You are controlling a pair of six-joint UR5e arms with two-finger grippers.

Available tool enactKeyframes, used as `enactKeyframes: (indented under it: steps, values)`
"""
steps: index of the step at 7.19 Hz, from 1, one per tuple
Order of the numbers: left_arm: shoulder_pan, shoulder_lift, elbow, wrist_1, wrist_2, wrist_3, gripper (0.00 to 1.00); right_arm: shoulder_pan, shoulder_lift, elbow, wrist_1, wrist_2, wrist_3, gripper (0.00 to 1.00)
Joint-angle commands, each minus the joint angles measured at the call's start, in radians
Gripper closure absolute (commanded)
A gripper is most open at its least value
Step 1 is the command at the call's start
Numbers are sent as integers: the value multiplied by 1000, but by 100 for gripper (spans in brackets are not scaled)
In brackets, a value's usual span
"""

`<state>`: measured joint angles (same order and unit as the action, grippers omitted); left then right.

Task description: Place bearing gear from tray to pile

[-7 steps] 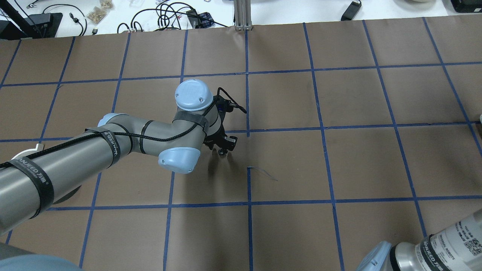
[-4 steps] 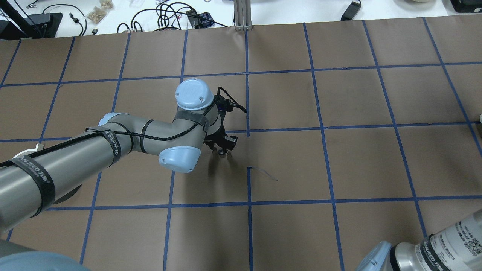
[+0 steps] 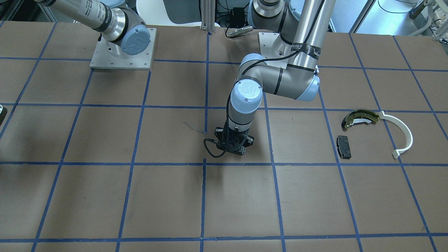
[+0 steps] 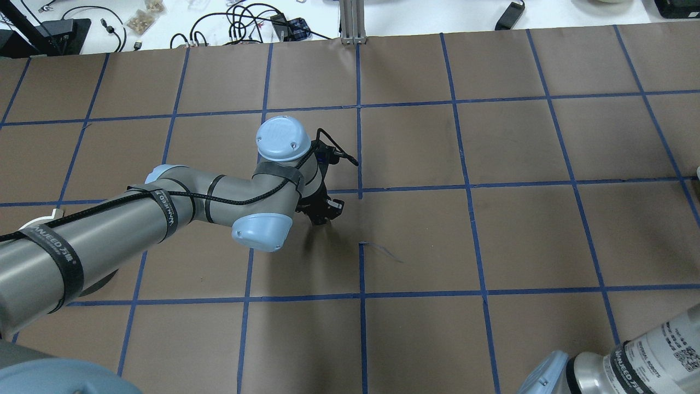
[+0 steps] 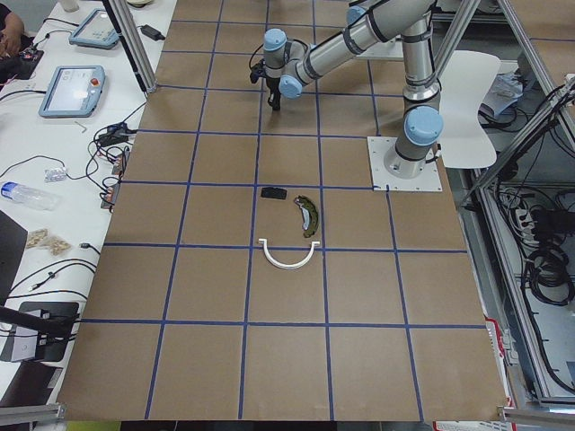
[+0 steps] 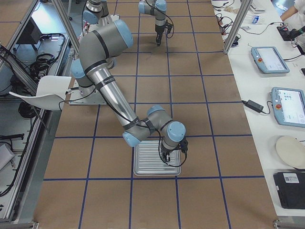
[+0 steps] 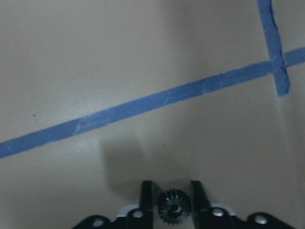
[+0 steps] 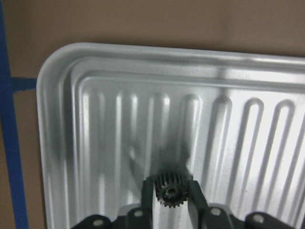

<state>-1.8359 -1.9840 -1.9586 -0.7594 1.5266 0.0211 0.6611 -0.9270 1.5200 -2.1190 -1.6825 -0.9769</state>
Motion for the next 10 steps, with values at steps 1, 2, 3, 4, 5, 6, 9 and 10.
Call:
enactKeyframes:
  steps: [1, 2, 3, 4, 5, 6, 9, 10]
  values:
    - [18, 37, 26, -55, 1, 19, 100, 0, 0, 0, -4, 0, 3, 87]
    - [50, 60, 97, -181, 45, 26, 100, 0, -1, 0, -4, 1, 13, 100]
    - [82, 76, 197, -343, 140, 36, 100, 0, -10, 0, 0, 1, 45, 100]
    - [142, 83, 264, -457, 185, 113, 100, 6, -47, 2, 22, 1, 110, 100]
    - [235, 96, 279, -483, 185, 149, 100, 35, -115, 32, 60, 6, 172, 100]
    - [332, 103, 282, -483, 185, 221, 100, 96, -210, 104, 118, 4, 266, 100]
    - [620, 100, 271, -476, 184, 487, 100, 460, -484, 358, 123, 21, 678, 100]
    - [682, 88, 271, -460, 182, 567, 100, 617, -515, 399, 110, 18, 807, 100]
